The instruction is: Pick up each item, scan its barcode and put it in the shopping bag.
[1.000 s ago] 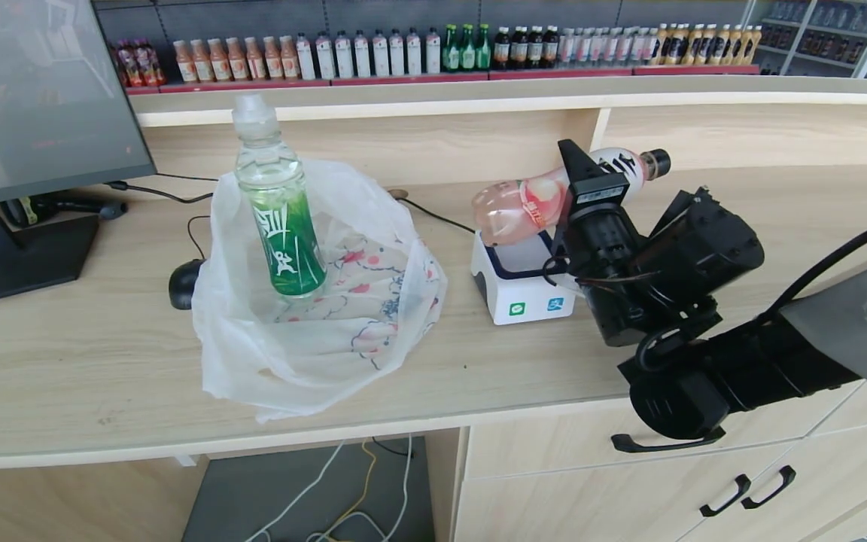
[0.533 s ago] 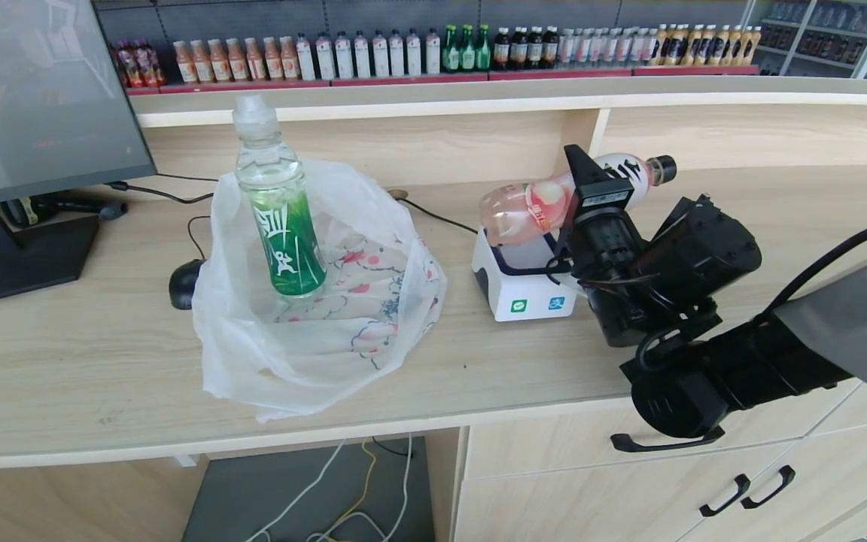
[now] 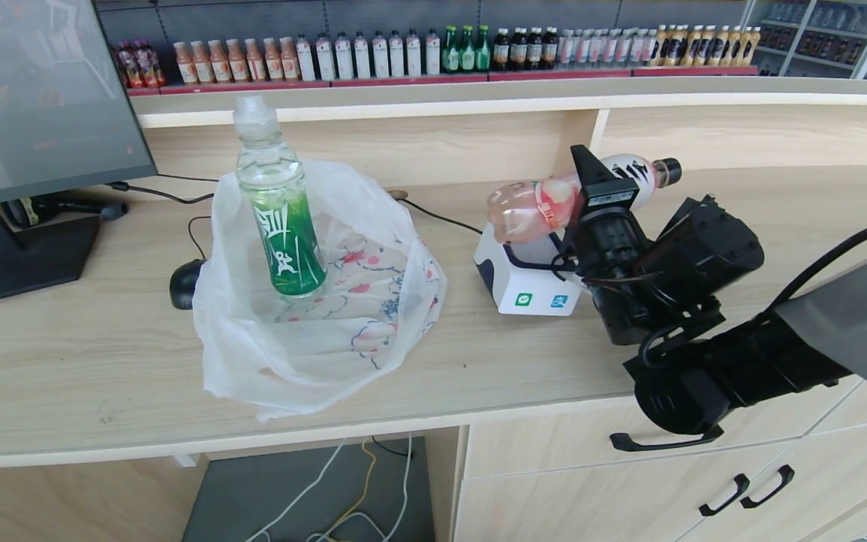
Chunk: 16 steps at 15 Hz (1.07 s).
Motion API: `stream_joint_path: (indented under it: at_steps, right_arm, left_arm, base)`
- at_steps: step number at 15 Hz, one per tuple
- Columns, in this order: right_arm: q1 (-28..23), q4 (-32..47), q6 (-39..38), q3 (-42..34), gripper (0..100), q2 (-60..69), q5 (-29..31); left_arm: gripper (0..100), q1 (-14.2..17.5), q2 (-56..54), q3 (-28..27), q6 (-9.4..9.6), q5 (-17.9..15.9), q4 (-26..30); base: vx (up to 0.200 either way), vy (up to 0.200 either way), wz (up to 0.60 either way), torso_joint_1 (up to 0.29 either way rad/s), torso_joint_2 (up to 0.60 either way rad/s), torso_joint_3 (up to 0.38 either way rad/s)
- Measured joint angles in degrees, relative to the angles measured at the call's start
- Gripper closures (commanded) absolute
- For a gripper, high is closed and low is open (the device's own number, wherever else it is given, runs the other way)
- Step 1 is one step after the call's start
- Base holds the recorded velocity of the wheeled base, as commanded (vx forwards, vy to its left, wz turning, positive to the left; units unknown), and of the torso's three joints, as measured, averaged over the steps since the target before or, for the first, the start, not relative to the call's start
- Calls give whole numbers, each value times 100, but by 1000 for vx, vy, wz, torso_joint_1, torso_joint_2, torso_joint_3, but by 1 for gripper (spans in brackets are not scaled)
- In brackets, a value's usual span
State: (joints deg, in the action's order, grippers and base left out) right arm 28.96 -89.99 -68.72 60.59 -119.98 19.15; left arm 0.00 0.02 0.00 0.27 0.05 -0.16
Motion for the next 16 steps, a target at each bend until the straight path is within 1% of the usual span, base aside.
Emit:
stream_joint_path:
  at_steps: [6, 9, 13, 16]
  right_arm:
    - [0, 41, 199, 160, 100, 7, -44]
    - [-16, 27, 276, 363, 100, 46, -235]
    - [-88, 13, 361, 355, 100, 85, -321]
    - [-26, 7, 429, 322, 100, 11, -286]
  left_arm:
    - [0, 0, 0, 0, -2, 2, 2]
    - [0, 0, 0, 0, 0, 2, 0]
    - [0, 0, 0, 0, 0, 2, 0]
    - [0, 0, 0, 0, -2, 2, 0]
  base:
    - [0, 0, 0, 0, 0, 0]
    - [0, 0, 0, 0, 0, 0]
    - [0, 0, 0, 0, 0, 0]
    - [0, 0, 0, 0, 0, 0]
